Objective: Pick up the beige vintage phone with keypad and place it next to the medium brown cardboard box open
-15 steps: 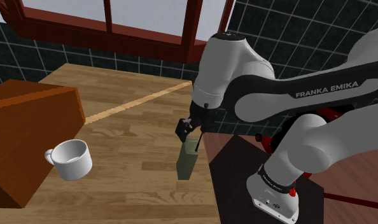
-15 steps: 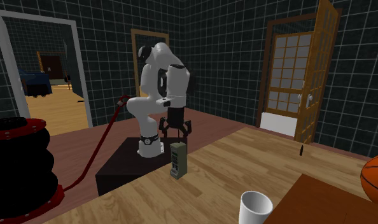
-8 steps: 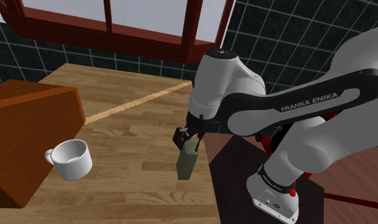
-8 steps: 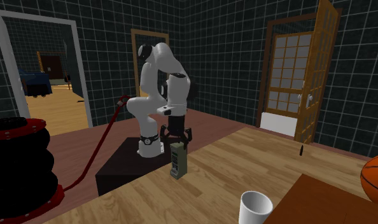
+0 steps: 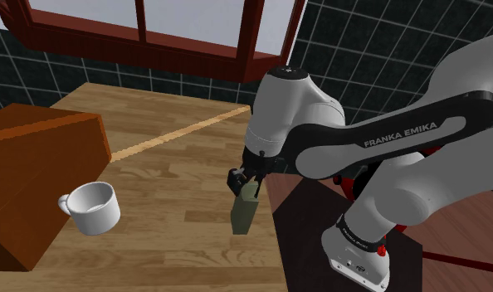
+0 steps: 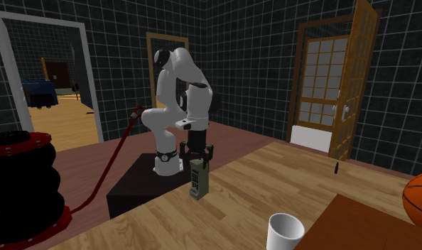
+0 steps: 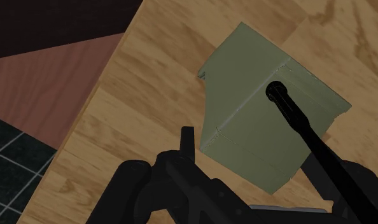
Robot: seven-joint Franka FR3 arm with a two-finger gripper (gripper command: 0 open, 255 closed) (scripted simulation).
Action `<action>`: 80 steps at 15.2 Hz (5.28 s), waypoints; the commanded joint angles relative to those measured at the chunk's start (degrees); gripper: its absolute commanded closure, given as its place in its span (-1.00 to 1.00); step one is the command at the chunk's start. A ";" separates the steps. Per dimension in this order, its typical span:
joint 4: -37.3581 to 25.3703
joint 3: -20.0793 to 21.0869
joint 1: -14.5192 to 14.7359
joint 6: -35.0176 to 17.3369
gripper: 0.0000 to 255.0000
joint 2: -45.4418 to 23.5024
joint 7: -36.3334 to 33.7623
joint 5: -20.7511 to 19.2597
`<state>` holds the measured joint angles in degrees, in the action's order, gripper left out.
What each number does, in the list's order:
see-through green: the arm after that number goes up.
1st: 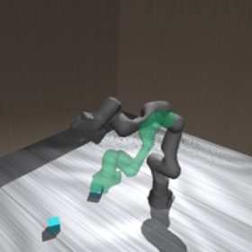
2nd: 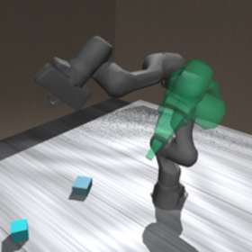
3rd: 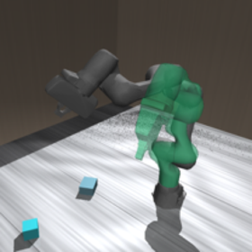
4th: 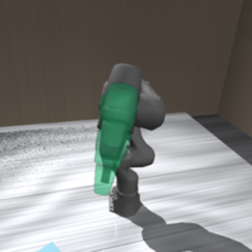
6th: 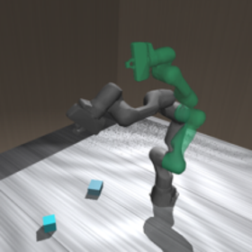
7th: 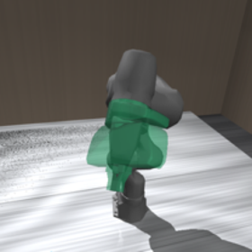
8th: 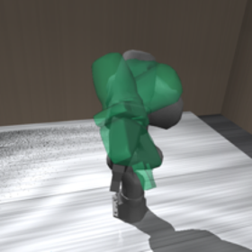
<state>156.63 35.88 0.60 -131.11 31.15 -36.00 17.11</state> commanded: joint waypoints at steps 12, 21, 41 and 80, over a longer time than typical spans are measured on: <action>-1.23 -1.04 0.29 3.01 1.00 1.76 0.36 -0.14; -5.67 -3.81 0.62 11.45 1.00 5.80 1.08 -1.03; -18.67 -8.40 -0.16 27.74 1.00 9.09 1.73 -3.86; -58.88 3.04 -5.41 42.61 1.00 -17.19 -12.16 -13.25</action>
<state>99.94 37.29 -4.47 -88.16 16.79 -46.52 5.16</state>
